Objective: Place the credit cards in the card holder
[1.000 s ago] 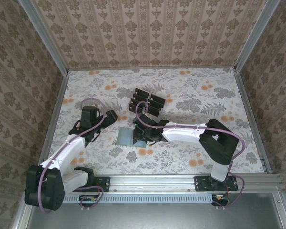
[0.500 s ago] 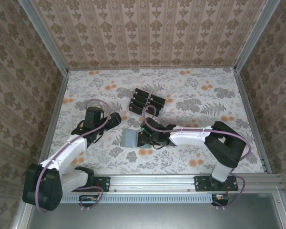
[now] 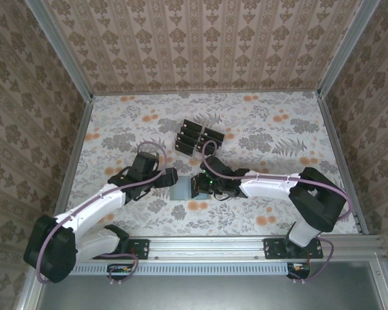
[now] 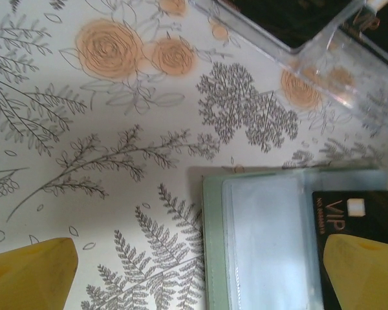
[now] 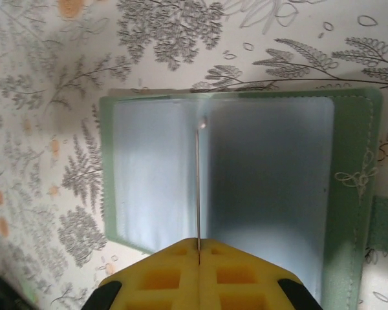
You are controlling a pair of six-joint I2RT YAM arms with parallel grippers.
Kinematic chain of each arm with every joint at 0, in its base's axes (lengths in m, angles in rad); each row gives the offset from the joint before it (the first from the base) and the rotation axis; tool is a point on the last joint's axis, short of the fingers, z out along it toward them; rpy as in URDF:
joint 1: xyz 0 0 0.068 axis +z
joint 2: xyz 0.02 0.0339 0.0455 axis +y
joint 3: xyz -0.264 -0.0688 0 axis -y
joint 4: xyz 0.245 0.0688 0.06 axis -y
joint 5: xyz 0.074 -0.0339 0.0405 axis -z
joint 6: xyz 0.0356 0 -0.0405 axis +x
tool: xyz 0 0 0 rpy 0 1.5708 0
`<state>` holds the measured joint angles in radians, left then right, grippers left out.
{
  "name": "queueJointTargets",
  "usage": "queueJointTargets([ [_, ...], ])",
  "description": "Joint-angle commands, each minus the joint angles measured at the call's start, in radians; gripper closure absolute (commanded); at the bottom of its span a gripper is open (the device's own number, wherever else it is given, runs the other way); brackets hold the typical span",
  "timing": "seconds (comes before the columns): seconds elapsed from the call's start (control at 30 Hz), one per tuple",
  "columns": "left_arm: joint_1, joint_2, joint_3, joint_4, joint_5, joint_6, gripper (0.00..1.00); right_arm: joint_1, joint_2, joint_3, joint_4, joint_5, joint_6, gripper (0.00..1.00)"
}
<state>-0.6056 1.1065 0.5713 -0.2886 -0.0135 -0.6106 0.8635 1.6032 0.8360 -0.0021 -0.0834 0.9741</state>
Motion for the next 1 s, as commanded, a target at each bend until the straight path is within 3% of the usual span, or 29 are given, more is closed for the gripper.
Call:
queueJointTargets([
  [0.0,-0.041,0.03,0.041,-0.055,-0.067,0.035,0.0,-0.015,-0.06,-0.012,0.052,-0.041,-0.025,1.0],
  [0.47,-0.167,0.128,0.065,-0.094,-0.225,0.011,0.0,-0.042,-0.034,-0.02,0.064,-0.085,-0.049,1.0],
  [0.97,-0.187,0.237,0.064,-0.082,-0.29,-0.019,0.0,-0.086,0.002,-0.063,0.119,-0.123,-0.062,1.0],
])
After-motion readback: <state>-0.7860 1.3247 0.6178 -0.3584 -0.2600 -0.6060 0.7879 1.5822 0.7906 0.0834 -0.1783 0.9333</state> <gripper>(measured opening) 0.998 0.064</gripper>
